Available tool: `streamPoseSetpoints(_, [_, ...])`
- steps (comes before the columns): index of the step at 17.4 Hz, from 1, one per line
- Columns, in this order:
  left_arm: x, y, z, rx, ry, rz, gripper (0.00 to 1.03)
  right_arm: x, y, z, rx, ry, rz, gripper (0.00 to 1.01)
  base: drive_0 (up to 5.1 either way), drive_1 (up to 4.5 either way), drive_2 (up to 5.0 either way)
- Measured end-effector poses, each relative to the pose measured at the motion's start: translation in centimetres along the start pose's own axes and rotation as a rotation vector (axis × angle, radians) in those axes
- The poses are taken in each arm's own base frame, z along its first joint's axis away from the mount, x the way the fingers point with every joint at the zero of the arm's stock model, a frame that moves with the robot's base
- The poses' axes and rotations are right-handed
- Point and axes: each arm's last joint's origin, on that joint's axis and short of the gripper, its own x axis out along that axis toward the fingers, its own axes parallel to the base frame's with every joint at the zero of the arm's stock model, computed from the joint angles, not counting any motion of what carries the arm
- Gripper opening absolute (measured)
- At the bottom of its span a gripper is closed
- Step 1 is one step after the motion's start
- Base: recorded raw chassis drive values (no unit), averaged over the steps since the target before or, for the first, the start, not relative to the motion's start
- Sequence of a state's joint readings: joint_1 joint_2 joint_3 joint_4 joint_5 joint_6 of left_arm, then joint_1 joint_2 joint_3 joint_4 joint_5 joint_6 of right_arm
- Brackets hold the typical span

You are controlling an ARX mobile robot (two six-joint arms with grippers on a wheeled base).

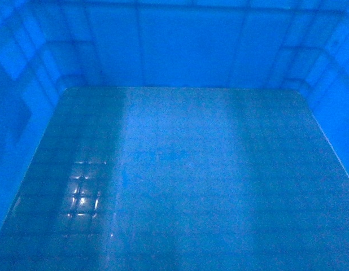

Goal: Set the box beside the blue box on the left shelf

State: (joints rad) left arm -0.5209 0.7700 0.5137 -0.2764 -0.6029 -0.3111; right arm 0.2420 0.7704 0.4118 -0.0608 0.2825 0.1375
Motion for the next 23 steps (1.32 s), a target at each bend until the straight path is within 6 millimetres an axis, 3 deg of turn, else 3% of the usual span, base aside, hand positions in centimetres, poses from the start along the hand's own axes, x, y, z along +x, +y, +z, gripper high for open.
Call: streamPoseSetpoints(23, [-0.01,0.00,0.01,-0.001,-0.001,0.001,0.08,0.00,0.00,0.02,0.001,-0.002,0.000,0.10,0.0,4.17,-4.2])
